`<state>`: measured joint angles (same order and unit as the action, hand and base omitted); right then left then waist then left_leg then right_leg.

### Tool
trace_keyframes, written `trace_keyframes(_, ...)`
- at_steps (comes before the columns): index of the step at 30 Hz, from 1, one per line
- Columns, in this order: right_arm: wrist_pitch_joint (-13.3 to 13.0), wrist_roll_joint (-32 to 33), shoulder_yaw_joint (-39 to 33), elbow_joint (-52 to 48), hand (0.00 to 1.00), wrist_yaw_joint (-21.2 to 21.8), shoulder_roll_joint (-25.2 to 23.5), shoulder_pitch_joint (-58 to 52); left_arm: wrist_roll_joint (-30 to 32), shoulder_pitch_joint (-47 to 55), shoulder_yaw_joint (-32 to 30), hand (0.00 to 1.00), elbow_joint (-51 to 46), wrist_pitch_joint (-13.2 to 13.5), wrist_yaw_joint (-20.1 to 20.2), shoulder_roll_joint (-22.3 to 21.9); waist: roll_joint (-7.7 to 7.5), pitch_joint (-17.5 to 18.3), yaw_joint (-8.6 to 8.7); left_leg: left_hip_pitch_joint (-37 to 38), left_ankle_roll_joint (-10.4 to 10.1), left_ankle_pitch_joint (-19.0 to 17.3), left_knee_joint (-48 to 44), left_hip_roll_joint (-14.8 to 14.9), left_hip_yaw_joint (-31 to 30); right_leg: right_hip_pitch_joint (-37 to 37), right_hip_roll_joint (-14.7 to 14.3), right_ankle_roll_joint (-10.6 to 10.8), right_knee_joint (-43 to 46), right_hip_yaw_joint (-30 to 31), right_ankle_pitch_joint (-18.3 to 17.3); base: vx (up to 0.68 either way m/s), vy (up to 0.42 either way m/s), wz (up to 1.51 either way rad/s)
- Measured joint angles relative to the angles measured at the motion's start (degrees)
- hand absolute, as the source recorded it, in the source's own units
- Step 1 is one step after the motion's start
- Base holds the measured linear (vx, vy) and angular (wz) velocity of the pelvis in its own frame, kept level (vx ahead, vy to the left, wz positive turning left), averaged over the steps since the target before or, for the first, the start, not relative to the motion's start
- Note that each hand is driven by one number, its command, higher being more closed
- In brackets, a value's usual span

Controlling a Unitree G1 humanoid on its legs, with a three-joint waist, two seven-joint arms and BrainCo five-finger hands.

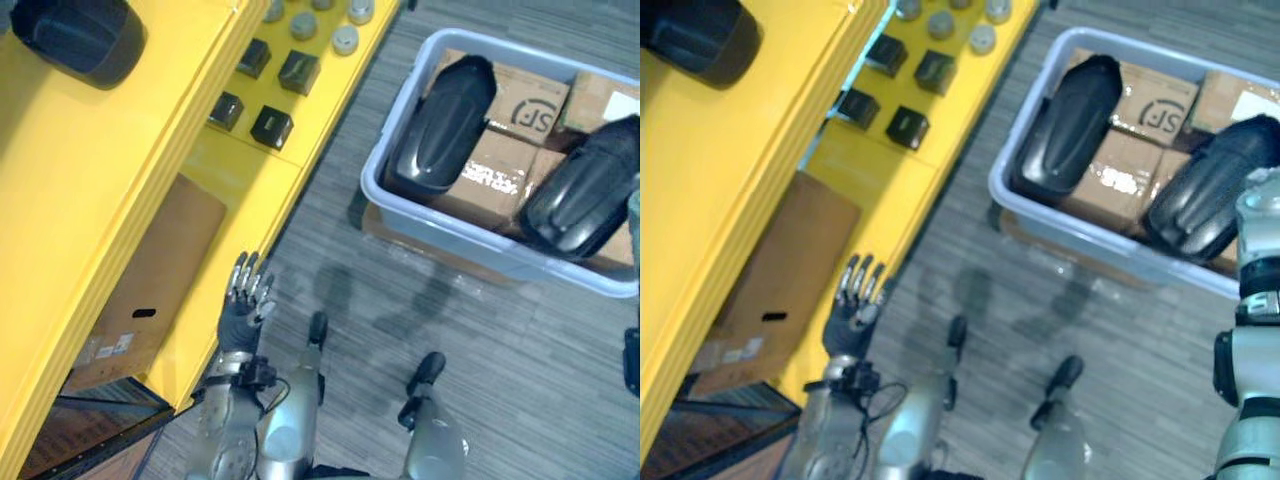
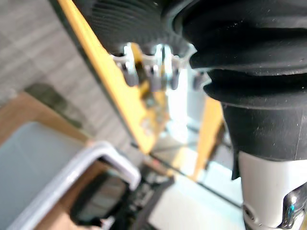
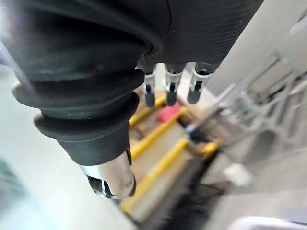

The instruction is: Walk over and take plastic housings, then place them on the shelf

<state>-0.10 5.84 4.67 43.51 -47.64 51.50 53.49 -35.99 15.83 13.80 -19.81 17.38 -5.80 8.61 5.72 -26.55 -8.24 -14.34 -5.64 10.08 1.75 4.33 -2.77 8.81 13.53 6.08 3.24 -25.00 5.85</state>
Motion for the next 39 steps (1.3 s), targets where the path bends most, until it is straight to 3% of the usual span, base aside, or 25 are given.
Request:
trace_keyframes(2,-2.6,0.1,-3.6,-9.3,0.0,0.1,-2.5,-6.1,0.0,0.6,-1.9,0.0,-2.5,0.0,0.3,0.0,-0.97,-0.5,0.37,2.1,-0.3,-0.1,0.5,0.4,0.0,-2.2,-0.5,0.3,-0.7,-0.2,0.2,0.05,-0.049,-0.03)
trace_keyframes(3,-4.6,0.1,-6.3,-18.3,0.0,0.7,-6.9,-13.1,0.0,1.1,-3.7,0.0,-3.9,0.0,0.6,-0.1,-2.22,0.1,0.97,4.4,-0.4,-0.1,2.2,0.6,0.4,-3.7,-0.7,0.4,-1.5,-0.2,0.0,0.05,-0.046,-0.05)
trace_keyframes(5,-6.0,0.1,-7.8,-27.0,0.0,2.4,-12.6,-21.1,0.1,1.6,-5.0,0.0,-5.2,0.0,0.8,0.0,-3.83,1.3,1.9,5.5,-0.4,-0.3,2.8,0.6,1.0,-4.7,-0.8,0.6,-2.2,-0.1,-0.1,0.08,-0.027,-0.13)
trace_keyframes(7,-7.6,0.2,-8.1,-35.4,0.0,5.3,-22.3,-33.0,1.0,1.6,-6.0,0.0,-5.9,-0.3,1.2,0.0,-6.66,3.8,2.99,6.9,-0.5,-1.2,2.8,0.6,3.2,-5.2,-0.8,0.9,-2.9,1.7,0.1,0.13,-0.008,-0.35)
trace_keyframes(11,-8.7,2.5,-10.8,-45.6,0.0,9.9,-33.8,-48.2,2.8,1.1,-5.9,0.0,-5.9,-1.6,0.8,-0.1,-9.06,6.9,5.74,10.8,-0.5,-3.1,2.9,0.7,6.5,-7.1,-0.7,1.2,-3.3,4.2,0.0,0.09,-0.001,-0.41)
trace_keyframes(15,-9.0,4.7,-13.4,-52.3,0.0,14.7,-39.7,-62.2,3.4,1.0,-5.7,0.0,-5.5,-3.3,-0.4,-0.5,-9.45,11.5,8.59,14.9,-0.7,-5.1,2.9,1.0,10.5,-8.7,-1.0,1.4,-4.1,7.8,-0.3,0.05,-0.006,-0.51)
trace_keyframes(18,-8.9,6.7,-13.3,-54.0,0.0,18.0,-43.5,-70.0,4.9,1.0,-4.5,0.0,-4.9,-4.0,-0.6,-0.7,-9.1,13.8,9.53,16.4,-1.0,-5.8,2.9,1.5,12.7,-9.0,-1.6,1.3,-4.7,9.6,-0.8,-0.01,-0.022,-0.38)
trace_keyframes(21,-9.0,11.1,-11.2,-54.2,0.0,20.5,-46.3,-74.4,5.0,1.4,-3.0,0.0,-4.3,-5.0,-0.7,-0.6,-8.67,15.5,10.65,16.6,-1.4,-6.0,2.9,2.3,13.0,-8.9,-2.4,1.3,-4.9,9.9,-0.8,-0.02,-0.045,-0.14)
trace_keyframes(25,-8.9,13.1,-4.3,-54.0,0.0,23.7,-46.6,-74.1,4.9,2.3,-2.1,0.0,-2.5,-5.2,-0.8,-0.7,-8.35,16.2,10.27,18.3,-1.9,-7.7,1.3,3.1,14.8,-9.0,-3.3,0.8,-4.7,12.9,-0.6,-0.01,-0.023,-0.39)
trace_keyframes(28,-7.9,13.8,1.4,-53.6,0.0,25.2,-46.5,-72.6,4.5,2.2,-1.6,0.0,-2.5,-5.1,-1.4,-0.7,-8.47,16.3,9.01,17.6,-1.7,-13.5,-5.9,2.8,13.8,-7.4,-3.2,-0.5,-0.2,16.3,-2.7,0.0,0.029,-0.48)
trace_keyframes(30,-7.7,14.9,3.0,-53.3,0.0,25.0,-46.4,-71.6,4.4,2.1,-1.6,0.0,-2.5,-5.1,-1.4,-0.7,-9.22,15.9,8.94,15.2,-0.2,-18.2,-13.1,1.6,9.8,-4.9,-2.6,-2.8,5.6,17.5,-5.8,-0.02,0.082,-0.29)
trace_keyframes(32,-7.5,15.7,3.9,-50.3,0.0,25.0,-46.0,-69.7,5.1,2.1,-1.4,0.0,-2.3,-5.1,-1.8,-0.6,-8.52,14.5,8.98,14.4,0.4,-23.1,-19.8,2.3,8.6,-0.5,-2.7,-3.3,18.2,17.6,-5.7,-0.06,0.107,-0.49)
trace_keyframes(33,-7.5,15.7,4.1,-50.0,0.0,25.1,-46.1,-69.7,5.2,2.2,-1.4,0.0,-2.3,-5.1,-1.8,-0.4,-8.51,14.2,8.97,14.4,0.6,-23.7,-20.6,2.6,8.6,0.2,-2.6,-3.5,19.7,17.6,-5.6,-0.11,0.085,-0.3)
trace_keyframes(36,-7.5,15.6,4.7,-48.9,0.0,25.7,-46.7,-71.1,5.5,1.8,-1.3,0.0,-2.6,-5.0,-2.1,1.6,-10.11,13.5,8.99,13.6,1.4,-23.7,-20.8,3.5,8.0,0.8,-3.0,-4.7,17.6,18.1,-6.9,-0.04,0.043,-0.06)
trace_keyframes(37,-7.5,15.6,4.3,-48.8,0.0,26.3,-46.6,-70.5,5.5,0.9,-1.2,0.0,-2.5,-5.0,-2.5,2.1,-9.76,13.4,8.94,11.7,1.4,-23.8,-20.9,4.2,7.2,2.4,-3.4,-4.9,15.7,19.4,-7.5,-0.04,-0.002,0.04)
trace_keyframes(39,-8.3,15.6,4.0,-48.8,0.0,26.5,-46.6,-69.1,5.5,-1.8,-1.2,0.0,-2.1,-5.0,-3.4,2.1,-8.13,12.3,8.95,8.7,1.0,-23.9,-21.7,5.5,4.4,4.1,-3.4,-3.3,9.7,21.3,-6.4,-0.05,-0.064,0.21)
